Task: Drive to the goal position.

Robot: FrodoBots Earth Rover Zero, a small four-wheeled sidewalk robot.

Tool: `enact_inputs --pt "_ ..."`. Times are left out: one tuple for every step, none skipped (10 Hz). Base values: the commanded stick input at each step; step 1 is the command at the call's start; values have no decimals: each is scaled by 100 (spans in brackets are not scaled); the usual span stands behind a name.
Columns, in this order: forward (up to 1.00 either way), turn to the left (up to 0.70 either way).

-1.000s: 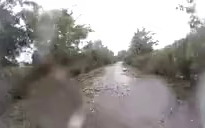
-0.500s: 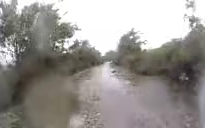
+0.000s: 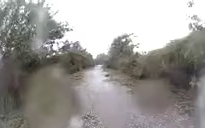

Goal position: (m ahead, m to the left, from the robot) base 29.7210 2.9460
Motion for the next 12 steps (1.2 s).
enact_inputs --pt "85 0" --pt "85 0" --pt "85 0" --pt "85 0" --pt "85 0" --pt "85 0" --pt "85 0" --pt "85 0" --pt "85 1" --pt "85 2" --pt "85 34" --pt "85 10"
